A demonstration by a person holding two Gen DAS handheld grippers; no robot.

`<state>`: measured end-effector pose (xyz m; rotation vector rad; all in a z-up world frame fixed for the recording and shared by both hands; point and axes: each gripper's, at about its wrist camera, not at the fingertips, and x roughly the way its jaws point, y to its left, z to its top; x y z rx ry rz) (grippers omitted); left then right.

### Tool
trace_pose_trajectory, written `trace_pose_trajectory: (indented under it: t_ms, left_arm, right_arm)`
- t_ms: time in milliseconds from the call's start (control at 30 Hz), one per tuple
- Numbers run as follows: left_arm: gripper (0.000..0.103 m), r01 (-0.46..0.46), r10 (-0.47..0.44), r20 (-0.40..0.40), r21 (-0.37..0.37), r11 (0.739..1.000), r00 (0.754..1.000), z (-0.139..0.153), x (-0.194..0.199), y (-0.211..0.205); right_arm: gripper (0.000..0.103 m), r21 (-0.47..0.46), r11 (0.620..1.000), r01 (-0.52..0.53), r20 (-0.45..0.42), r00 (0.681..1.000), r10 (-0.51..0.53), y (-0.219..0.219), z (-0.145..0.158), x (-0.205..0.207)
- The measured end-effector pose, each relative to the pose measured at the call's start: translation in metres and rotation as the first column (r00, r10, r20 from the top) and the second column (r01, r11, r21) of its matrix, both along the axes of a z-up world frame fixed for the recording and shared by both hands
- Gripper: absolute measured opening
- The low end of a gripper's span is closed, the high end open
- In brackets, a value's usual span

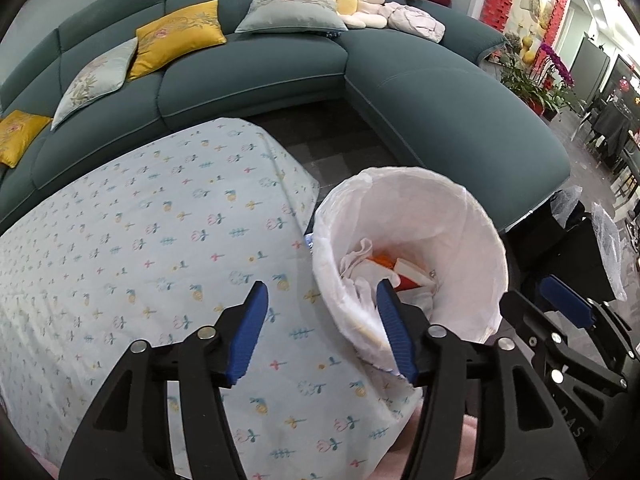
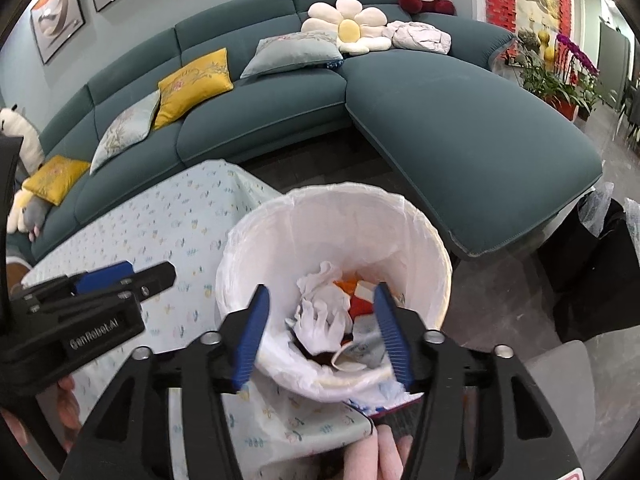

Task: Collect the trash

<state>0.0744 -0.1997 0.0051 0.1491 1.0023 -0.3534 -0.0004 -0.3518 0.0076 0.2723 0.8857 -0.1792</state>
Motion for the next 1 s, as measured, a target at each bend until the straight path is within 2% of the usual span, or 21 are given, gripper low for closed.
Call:
trace_pose_trajectory:
  t_ms: [167,200,333,400,467,767,1000]
  left_arm:
    - [0.065,-0.027,0.026,0.011,0.019,0.999,1.0,-0.004,-0.011,0.011]
    - [0.065,-0.028,0.027,0.016,0.028,0.999,1.0,-0.005,-0.014,0.011]
    - [0.069,-0.031,0.03,0.029,0.052,0.998,0.999,-0.007,-0.018,0.013]
    - [0.071,-0.04,0.038,0.033,0.051,0.998,0.999,-0.007,-0.019,0.015]
    - [0.077,-0.047,0.046,0.032,0.047,0.998,0.998,-0.006,-0.02,0.016]
    - [0.087,-0.067,0.064,0.046,0.05,0.997,0.997,-0.006,-0.021,0.013]
    - [0.088,-0.075,0.074,0.036,0.051,0.996,0.997,-0.009,-0.02,0.013]
  right_arm:
    - [0.071,-0.042,0.999,-0.026,-0.011,1.0,0.026,0.01,-0.003,-0.012]
    - [0.084,-0.048,0.998,-0.037,-0.019,0.999,0.036,0.012,-0.003,-0.012]
    - [0.087,-0.115,0.993,-0.036,-0.002,0.999,0.036,0.018,0.004,-0.013]
    - [0.096,-0.128,0.991,-0.036,0.004,0.999,0.036,0.018,0.006,-0.013]
    - [0.096,-0.13,0.991,-0.035,0.0,0.999,0.035,0.017,0.006,-0.014]
    - [0.096,-0.112,0.993,-0.039,-0.02,0.999,0.037,0.013,0.0,-0.012]
    - [0.096,-0.105,0.994,-0.038,-0.026,0.999,0.035,0.013,-0.002,-0.011]
